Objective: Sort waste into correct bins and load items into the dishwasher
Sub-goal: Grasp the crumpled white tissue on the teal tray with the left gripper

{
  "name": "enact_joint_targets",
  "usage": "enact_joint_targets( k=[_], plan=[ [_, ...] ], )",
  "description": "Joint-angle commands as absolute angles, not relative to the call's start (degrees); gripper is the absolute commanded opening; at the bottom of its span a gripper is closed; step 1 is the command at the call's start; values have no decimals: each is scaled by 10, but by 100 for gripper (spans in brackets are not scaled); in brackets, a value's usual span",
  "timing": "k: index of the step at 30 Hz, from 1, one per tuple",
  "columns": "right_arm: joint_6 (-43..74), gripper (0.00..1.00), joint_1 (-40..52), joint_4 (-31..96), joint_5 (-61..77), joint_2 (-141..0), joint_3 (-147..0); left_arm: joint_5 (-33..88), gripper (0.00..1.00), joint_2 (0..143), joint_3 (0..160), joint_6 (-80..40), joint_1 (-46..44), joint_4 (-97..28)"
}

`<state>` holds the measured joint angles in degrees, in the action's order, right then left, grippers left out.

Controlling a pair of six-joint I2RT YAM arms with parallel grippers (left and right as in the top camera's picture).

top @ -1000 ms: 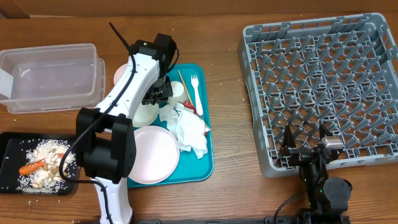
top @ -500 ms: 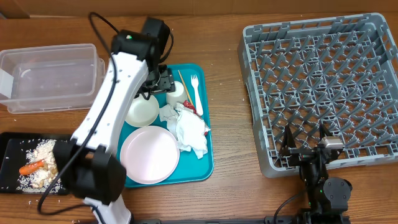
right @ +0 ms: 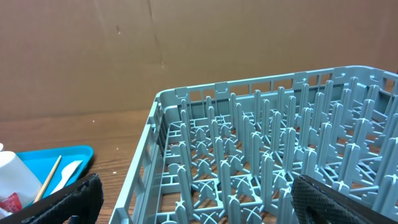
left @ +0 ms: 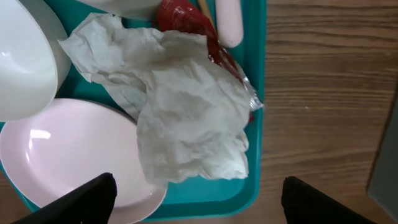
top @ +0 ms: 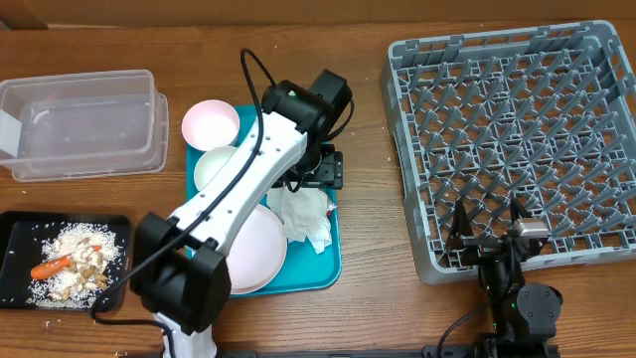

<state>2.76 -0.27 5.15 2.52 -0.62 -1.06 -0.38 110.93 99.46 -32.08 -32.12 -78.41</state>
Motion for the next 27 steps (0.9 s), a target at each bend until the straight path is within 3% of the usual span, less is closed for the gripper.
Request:
enact_joint_targets(
  k=[1,11,14,20,21,27],
  plan=[
    [25,100,0,47,20,-2,-5,-19,86,1140,954,-343,-317,-762],
    [25,100,0,47,20,-2,-5,-40,84,1161,878,-352,-314,-704],
    [25,100,0,47,20,-2,-5,-40,72,1161,863,-352,-314,-692],
    [25,100,0,47,20,-2,-5,-40,9,1161,863,-347,-314,-692],
    [25,100,0,47,20,-2,-5,-40,4,1161,863,-347,-314,-694],
    [25,100,0,47,20,-2,-5,-40,4,1160,929,-347,-314,-768]
  ],
)
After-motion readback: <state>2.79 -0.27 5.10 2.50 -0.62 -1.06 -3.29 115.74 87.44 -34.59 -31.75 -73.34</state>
